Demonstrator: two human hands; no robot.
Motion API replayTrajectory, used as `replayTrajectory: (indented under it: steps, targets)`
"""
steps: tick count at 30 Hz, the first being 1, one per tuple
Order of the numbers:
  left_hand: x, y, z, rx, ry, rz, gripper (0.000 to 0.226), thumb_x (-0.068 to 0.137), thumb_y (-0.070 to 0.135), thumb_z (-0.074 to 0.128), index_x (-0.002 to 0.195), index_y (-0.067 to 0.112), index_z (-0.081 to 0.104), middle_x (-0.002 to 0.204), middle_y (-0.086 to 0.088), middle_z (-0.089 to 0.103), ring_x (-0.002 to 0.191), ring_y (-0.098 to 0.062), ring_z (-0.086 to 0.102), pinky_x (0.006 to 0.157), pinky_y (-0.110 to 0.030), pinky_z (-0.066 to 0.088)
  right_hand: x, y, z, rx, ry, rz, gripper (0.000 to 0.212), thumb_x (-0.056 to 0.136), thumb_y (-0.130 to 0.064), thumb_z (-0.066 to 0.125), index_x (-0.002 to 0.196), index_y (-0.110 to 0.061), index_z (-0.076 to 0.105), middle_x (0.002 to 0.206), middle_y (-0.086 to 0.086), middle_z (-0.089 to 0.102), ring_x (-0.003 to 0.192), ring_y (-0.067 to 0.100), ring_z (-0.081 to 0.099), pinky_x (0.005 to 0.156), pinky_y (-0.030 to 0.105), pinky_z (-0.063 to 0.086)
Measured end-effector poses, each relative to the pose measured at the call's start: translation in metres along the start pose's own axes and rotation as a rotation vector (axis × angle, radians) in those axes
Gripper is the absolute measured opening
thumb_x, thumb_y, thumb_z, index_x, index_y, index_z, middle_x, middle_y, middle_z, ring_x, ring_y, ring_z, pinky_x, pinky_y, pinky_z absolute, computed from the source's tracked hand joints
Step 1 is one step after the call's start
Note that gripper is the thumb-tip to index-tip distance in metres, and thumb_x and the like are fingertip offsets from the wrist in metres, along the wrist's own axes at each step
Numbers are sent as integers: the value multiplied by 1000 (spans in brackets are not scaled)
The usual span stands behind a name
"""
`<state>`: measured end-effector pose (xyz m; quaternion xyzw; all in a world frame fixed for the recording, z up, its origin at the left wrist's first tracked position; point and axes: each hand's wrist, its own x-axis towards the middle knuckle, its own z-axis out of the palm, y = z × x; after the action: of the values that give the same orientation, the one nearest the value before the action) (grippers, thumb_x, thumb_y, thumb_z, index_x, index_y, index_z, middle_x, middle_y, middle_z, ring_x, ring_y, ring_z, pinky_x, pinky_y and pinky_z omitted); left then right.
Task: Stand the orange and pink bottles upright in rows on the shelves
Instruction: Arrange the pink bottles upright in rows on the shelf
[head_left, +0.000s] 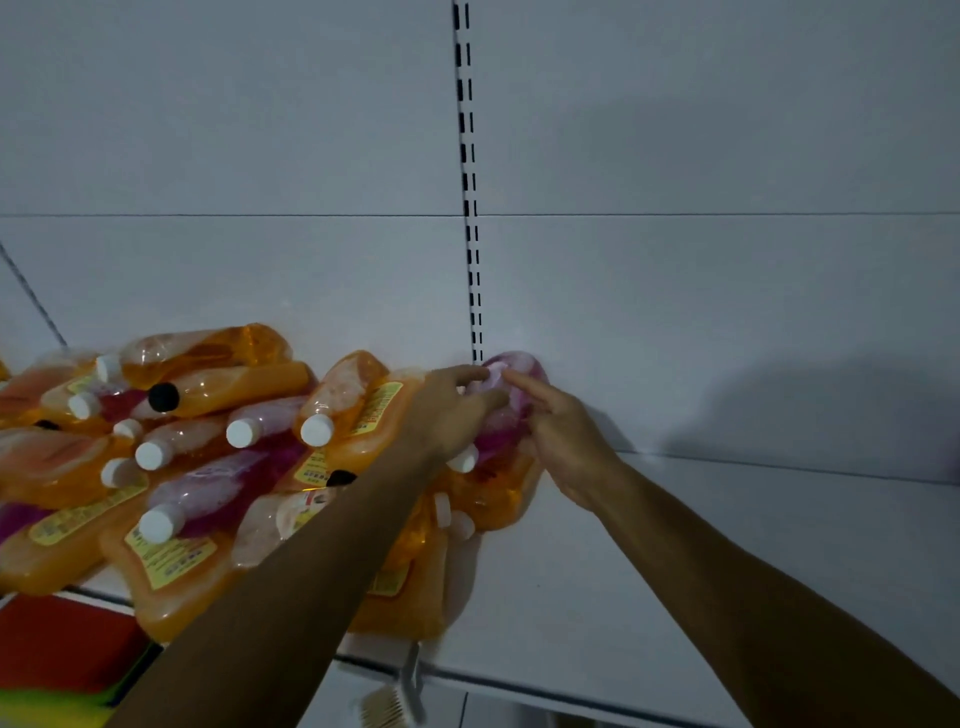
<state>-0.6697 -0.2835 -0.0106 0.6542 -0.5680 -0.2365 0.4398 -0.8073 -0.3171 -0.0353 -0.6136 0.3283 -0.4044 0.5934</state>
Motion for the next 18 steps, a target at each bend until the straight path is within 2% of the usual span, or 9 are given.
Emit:
replayTrajectory:
  steps: [2, 5, 8, 10, 12, 13, 15, 17, 18]
  targets:
    - [-2, 14, 2, -147, -32, -10, 44, 89, 28, 65, 131, 18, 58, 131, -4, 57, 111, -20, 57, 82, -27, 55, -9, -6, -16, -247, -50, -138, 53, 95, 0, 54, 141, -25, 44, 124, -3, 55, 107, 11, 61, 82, 22, 56]
    - [-8, 40, 14, -300, -129, 8, 33, 91, 25, 62, 123, 16, 63, 122, -4, 62, 102, -19, 62, 82, -31, 58, -20, -12, -45, -478, -1, -246, 75, 79, -6, 76, 143, -22, 40, 133, 1, 50, 116, 16, 57, 82, 18, 54]
    - [-8, 63, 44, -365, -234, 46, 31, 92, 40, 55, 113, 20, 67, 113, -3, 68, 102, -23, 65, 89, -39, 55, -42, -18, -82, -633, 212, -304, 80, 70, -28, 83, 140, -21, 44, 129, 2, 50, 113, 15, 55, 83, 10, 51]
    - [-10, 81, 72, -382, -307, 49, 47, 87, 58, 52, 114, 22, 65, 113, -3, 68, 102, -23, 66, 91, -41, 54, -59, -17, -113, -725, 362, -312, 83, 64, -57, 77, 136, -26, 49, 122, 3, 56, 106, 14, 57, 87, 18, 53]
    - [-15, 98, 106, -403, -414, 85, 57, 79, 64, 55, 118, 22, 62, 111, -1, 69, 100, -19, 66, 88, -36, 55, -77, -15, -151, -765, 490, -267, 83, 59, -80, 68, 125, -30, 57, 108, 5, 63, 94, 14, 63, 81, 27, 57]
    - [-19, 106, 123, -398, -472, 129, 50, 81, 59, 60, 117, 25, 61, 108, 2, 69, 98, -15, 67, 84, -31, 55, -87, -13, -170, -755, 553, -237, 81, 59, -82, 66, 120, -30, 61, 101, 8, 64, 88, 16, 65, 77, 29, 57]
    - [-30, 121, 157, -369, -528, 238, 29, 83, 33, 73, 110, 31, 62, 101, 11, 71, 93, -5, 67, 74, -19, 53, -111, -10, -203, -729, 666, -201, 68, 63, -77, 67, 113, -30, 64, 91, 12, 62, 83, 22, 64, 70, 27, 55]
    - [-38, 133, 189, -340, -542, 329, 35, 78, 14, 78, 101, 34, 62, 94, 15, 71, 89, -1, 67, 72, -16, 52, -138, -5, -229, -695, 715, -165, 57, 67, -69, 67, 111, -32, 64, 88, 15, 61, 81, 25, 62, 69, 29, 55]
    - [-42, 139, 204, -320, -554, 345, 35, 77, 14, 80, 100, 33, 63, 95, 14, 71, 90, -3, 68, 75, -19, 54, -149, 1, -242, -674, 730, -148, 59, 68, -69, 66, 113, -31, 62, 90, 15, 62, 82, 25, 63, 74, 34, 57]
